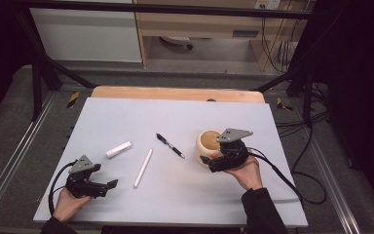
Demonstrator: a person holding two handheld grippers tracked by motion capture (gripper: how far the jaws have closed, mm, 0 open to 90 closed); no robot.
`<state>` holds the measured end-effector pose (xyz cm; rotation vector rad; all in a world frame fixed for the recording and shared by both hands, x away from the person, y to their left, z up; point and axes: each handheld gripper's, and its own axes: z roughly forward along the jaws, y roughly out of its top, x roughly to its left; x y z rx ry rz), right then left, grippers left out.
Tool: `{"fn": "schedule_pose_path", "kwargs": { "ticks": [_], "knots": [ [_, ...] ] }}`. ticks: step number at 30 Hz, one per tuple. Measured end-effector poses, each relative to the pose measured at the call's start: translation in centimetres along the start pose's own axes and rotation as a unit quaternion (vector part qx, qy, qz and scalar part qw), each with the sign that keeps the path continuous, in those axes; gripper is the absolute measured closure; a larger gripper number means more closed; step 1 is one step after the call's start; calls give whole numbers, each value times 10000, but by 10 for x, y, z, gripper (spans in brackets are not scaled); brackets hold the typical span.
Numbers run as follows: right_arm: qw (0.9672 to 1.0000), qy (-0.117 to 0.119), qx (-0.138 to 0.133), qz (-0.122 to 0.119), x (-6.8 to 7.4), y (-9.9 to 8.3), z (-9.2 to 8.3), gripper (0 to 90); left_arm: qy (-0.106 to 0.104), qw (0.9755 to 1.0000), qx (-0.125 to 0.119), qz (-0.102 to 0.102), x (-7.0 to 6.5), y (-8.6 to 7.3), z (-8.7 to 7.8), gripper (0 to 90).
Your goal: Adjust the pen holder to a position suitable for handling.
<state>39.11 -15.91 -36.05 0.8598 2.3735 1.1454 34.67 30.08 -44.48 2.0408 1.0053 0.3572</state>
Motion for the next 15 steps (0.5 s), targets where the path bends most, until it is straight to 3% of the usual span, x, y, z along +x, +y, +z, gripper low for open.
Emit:
{"fn": "schedule_pose_path", "kwargs": {
  "ticks": [7,10,15],
  "knots": [
    [9999,105,-15,108,14,-5,-1,33,-4,10000,11,-6,0,0,0,51],
    [9990,363,4,247,18,-7,1,36,-9,10000,2,-18,0,0,0,51],
    [9982,492,-145,310,29,-10,3,34,-10,10000,12,-11,0,0,0,51]
  ]
}}
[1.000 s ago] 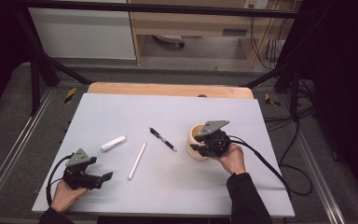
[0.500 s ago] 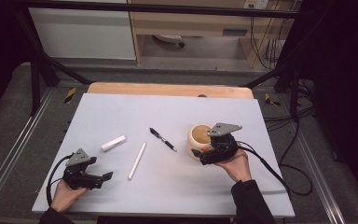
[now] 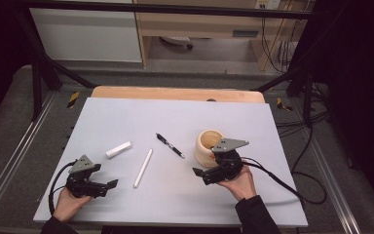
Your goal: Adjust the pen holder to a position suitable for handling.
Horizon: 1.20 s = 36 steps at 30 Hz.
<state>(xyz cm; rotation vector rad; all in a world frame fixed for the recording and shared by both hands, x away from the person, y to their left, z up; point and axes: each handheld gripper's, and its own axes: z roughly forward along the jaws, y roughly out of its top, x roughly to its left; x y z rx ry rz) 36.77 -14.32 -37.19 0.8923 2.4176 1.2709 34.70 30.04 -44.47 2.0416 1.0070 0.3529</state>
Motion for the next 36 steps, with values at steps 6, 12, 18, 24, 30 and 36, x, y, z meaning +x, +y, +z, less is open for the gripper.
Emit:
{"fn": "schedule_pose_path", "kwargs": {
  "ticks": [6,12,18,24,30,36],
  "knots": [
    [9999,81,-93,24,12,-3,5,27,-3,10000,9,-12,0,0,1,51],
    [9997,179,-74,119,19,-7,18,30,-6,10000,0,-12,0,0,1,51],
    [9997,242,-30,-8,27,-6,27,31,-13,10000,-13,-13,0,-1,1,51],
    [9997,227,-81,108,33,-2,37,44,-33,10000,-16,-30,1,-1,0,51],
    [9997,156,80,190,38,3,56,49,-34,10000,-23,-16,1,-1,0,51],
    [9993,37,173,338,38,3,78,64,-41,10000,-20,-4,1,-1,0,51]
  ]
}}
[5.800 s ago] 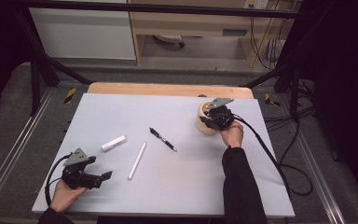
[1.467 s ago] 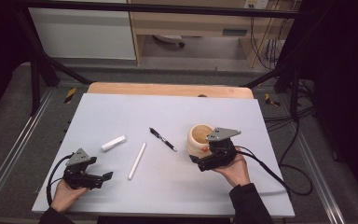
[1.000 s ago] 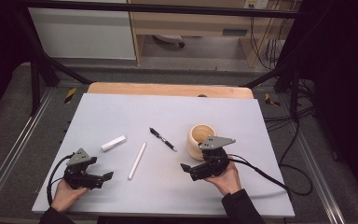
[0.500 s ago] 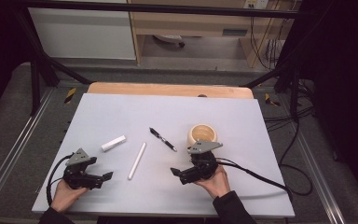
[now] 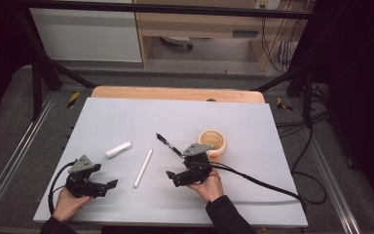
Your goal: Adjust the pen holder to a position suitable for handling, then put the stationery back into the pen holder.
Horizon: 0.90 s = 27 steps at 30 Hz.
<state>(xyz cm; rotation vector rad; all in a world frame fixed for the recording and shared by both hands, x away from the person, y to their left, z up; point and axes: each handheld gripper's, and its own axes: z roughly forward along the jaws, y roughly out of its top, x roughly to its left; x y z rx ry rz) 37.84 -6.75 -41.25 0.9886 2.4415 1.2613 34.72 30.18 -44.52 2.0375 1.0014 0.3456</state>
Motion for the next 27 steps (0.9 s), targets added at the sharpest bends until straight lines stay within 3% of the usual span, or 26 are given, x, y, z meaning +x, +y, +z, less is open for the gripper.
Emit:
{"fn": "schedule_pose_path", "kwargs": {
  "ticks": [6,12,20,27],
  "knots": [
    [9998,-150,1,135,-2,-3,19,88,1,10000,-1,7,-1,0,0,51],
    [9998,-177,83,104,1,-4,34,86,-13,10000,1,19,0,0,0,51],
    [9990,-288,71,320,1,-3,52,107,-19,10000,4,25,-1,0,0,51],
    [9984,-501,70,240,4,9,68,136,-18,10000,-3,41,-1,1,0,51]
  ]
}}
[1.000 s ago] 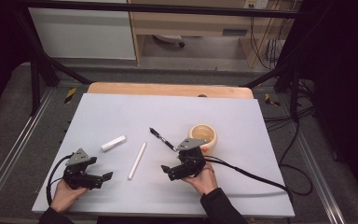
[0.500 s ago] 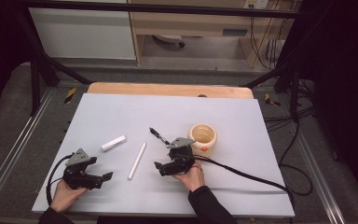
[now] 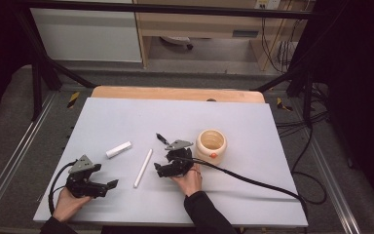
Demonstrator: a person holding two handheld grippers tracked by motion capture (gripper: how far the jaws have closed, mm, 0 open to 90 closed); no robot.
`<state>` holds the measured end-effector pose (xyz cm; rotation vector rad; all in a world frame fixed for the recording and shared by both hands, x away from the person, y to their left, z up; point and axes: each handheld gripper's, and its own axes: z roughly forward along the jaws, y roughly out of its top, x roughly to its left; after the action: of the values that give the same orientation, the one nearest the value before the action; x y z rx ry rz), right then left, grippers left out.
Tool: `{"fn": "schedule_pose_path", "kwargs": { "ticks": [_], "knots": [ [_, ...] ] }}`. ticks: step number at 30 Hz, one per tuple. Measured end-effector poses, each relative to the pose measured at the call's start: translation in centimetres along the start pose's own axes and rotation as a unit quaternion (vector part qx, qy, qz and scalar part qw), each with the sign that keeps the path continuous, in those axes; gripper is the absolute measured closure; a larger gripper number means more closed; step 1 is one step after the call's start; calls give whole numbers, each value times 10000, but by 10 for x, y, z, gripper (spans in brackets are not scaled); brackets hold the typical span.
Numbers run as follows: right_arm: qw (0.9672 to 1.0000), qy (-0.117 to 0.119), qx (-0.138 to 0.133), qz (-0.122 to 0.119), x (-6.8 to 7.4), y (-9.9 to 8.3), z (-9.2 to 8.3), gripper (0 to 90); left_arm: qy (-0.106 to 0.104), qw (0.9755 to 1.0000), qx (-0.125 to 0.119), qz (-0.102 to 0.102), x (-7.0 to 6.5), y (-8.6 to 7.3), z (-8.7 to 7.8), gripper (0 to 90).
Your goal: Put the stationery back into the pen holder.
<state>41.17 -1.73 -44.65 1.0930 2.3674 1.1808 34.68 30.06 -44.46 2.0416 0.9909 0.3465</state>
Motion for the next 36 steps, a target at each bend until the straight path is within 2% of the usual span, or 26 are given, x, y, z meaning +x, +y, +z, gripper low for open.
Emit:
{"fn": "schedule_pose_path", "kwargs": {
  "ticks": [4,7,10,22,29,33,36],
  "knots": [
    [9999,-121,57,53,-5,3,6,148,1,10000,3,14,0,0,0,51],
    [9998,-193,111,-6,-9,2,10,148,0,10000,-2,-1,0,0,0,51],
    [9997,-251,39,-47,-10,3,11,149,-1,10000,-1,1,0,0,0,51],
    [9992,-360,184,-11,-20,8,14,183,-3,10000,18,20,0,0,1,51],
    [9990,-366,231,-140,-22,9,13,266,-7,10000,16,21,0,0,1,51],
    [9990,-272,227,-266,-20,9,10,304,-7,10000,18,20,0,0,1,51],
    [9985,-345,251,-334,-21,9,10,307,-10,10000,23,29,-1,0,1,51]
  ]
}}
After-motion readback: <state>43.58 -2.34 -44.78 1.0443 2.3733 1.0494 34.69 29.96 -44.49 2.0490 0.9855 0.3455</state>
